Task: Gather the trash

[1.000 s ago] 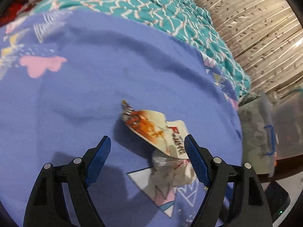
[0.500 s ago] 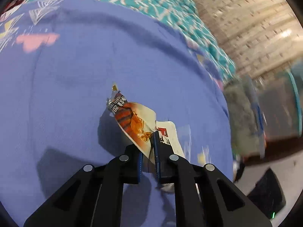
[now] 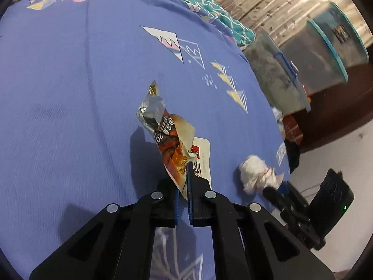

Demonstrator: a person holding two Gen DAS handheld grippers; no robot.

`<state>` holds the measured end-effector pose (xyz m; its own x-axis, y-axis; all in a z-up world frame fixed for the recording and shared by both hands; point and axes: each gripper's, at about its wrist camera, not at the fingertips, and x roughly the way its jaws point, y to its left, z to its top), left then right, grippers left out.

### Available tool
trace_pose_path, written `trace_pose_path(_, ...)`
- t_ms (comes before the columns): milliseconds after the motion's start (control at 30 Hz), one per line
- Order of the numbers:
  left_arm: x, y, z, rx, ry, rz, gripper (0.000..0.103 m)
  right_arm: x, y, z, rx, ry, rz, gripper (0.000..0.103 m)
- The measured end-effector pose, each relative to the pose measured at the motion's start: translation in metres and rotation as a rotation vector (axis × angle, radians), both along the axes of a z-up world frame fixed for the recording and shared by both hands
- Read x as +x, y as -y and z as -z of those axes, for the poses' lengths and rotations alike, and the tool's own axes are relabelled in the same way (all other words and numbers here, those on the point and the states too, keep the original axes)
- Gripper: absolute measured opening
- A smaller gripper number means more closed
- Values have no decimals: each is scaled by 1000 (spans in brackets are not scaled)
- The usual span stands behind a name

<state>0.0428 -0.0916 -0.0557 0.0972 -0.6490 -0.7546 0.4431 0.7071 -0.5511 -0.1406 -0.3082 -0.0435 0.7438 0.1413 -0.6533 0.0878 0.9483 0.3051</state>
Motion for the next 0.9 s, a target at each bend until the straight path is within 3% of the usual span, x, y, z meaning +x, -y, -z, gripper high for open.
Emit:
trace_pose_path(100, -18, -6, -3, 18, 24, 5, 5, -19, -3, 2, -50, 1, 47, 64)
trace_pose_path(167, -25, -8, -6, 45, 45, -4, 6, -25, -2, 7, -56, -13, 76, 78)
trace_pose_path(200, -27, -8, -7, 68, 55, -17, 14, -26, -4, 9, -46, -19, 75, 80)
trace_pose_path(233, -28, -9, -8, 85, 60, -28, 32, -27, -4, 11, -35, -20, 69, 82)
trace_pose_path(300, -30, -13, -8, 97, 62, -56, 56, -23, -2, 10, -40, -15, 64, 88)
trace_pose_path(400, -33, -17, -8, 97, 59, -69, 58, -25, -4, 9, -65, -5, 63, 91)
trace_pose_path(633, -39, -20, -6, 121, 77, -85, 63, -18, 0, 16, -21, -14, 76, 93)
trace_pose_path(700, -42, -18, -8, 177, 127, -115, 63, -15, 1, 19, -15, -24, 77, 93)
trace_pose_path(833, -57, -13, -16, 368, 342, -208, 66, -16, 4, 22, -6, -22, 97, 94)
trace_pose_path(900, -61, -14, -18, 416, 400, -232, 70, -16, 4, 22, -6, -20, 108, 94)
